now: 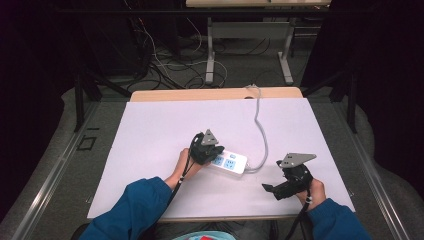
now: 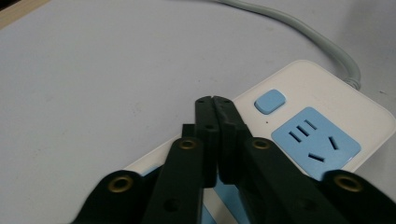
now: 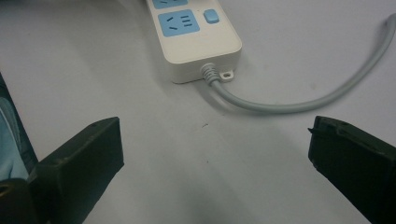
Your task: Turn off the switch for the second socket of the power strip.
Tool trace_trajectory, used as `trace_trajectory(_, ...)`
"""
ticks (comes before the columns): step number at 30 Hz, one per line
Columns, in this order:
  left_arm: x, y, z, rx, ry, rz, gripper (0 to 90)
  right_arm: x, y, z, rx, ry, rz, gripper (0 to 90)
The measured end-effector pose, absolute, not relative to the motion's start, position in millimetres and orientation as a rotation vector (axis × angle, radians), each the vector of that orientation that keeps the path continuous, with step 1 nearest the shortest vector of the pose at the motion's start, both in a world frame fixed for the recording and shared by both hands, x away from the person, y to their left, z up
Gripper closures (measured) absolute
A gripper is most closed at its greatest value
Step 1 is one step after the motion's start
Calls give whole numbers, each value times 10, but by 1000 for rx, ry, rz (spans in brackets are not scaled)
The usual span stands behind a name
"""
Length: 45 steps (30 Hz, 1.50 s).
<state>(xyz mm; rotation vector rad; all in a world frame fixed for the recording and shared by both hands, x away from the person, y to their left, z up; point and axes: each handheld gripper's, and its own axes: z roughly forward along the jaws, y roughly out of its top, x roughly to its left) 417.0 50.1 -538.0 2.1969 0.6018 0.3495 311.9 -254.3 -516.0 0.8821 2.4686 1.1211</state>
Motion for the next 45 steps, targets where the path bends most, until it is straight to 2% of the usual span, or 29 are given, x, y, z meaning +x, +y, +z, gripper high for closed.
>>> trace_trajectory(3, 4175, 530, -5334, 2187, 610, 359, 714, 3119, -2543, -5159, 884, 2467, 1117, 26)
trace_trajectory(13, 4086, 646, -5135, 2195, 640, 375, 314, 3112, -2547, -5149, 887, 2476, 1110, 26)
trace_trajectory(18, 4018, 754, -5032, 2186, 646, 394, 189, 3115, -2541, -5158, 885, 2467, 1123, 26)
trace_trajectory(30, 3831, 1115, -4904, 2215, 702, 446, 6, 3110, -2544, -5152, 892, 2468, 1115, 26)
trace_trajectory(45, 3564, 1579, -4933, 2246, 780, 489, 2, 3115, -2540, -5157, 885, 2466, 1122, 26)
